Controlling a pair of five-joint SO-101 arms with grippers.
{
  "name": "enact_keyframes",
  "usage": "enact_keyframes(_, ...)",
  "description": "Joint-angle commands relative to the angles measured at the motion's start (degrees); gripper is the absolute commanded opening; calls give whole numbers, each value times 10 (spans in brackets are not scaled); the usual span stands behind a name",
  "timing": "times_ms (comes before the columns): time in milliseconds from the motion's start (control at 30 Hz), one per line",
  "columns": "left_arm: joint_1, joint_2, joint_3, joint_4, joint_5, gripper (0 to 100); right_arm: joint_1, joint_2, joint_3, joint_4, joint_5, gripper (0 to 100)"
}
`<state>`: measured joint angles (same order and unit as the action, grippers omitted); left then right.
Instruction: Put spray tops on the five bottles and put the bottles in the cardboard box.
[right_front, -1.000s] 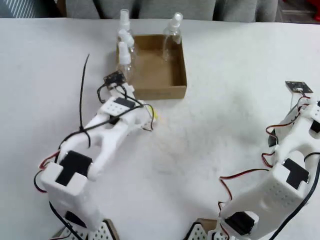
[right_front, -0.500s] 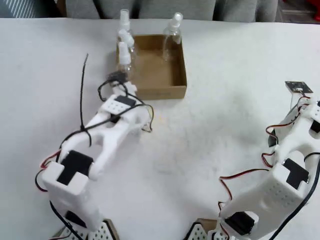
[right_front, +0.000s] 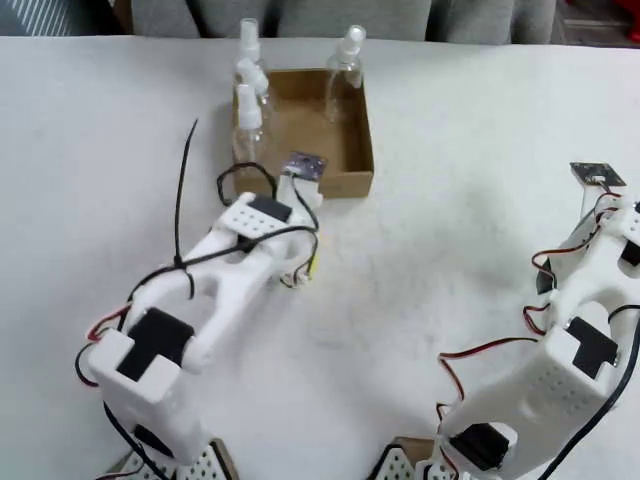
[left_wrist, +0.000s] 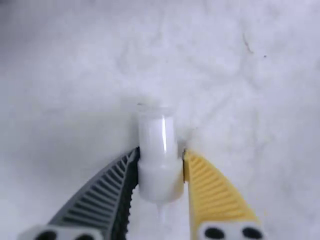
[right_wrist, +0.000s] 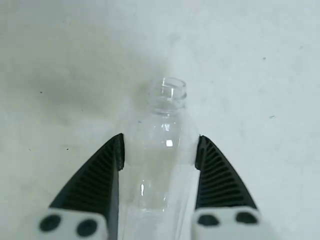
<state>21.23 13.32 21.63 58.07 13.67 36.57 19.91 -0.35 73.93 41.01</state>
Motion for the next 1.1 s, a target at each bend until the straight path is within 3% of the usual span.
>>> enact_keyframes(0, 10, -36, -14, 32, 27, 278, 9, -25, -20, 7, 6, 17)
enact_keyframes(100, 10, -41, -20, 52, 44, 322, 10, -25, -20, 7, 7, 17)
enact_keyframes(367, 5, -36, -50, 80, 42, 268, 13, -25, -20, 7, 7, 17)
enact_keyframes(767, -17, -33, -65, 79, 45, 264, 13, -24, -20, 7, 7, 17)
enact_keyframes(1067, -24, 95, -188, 156, 41, 183, 13, -24, -16, 7, 7, 17)
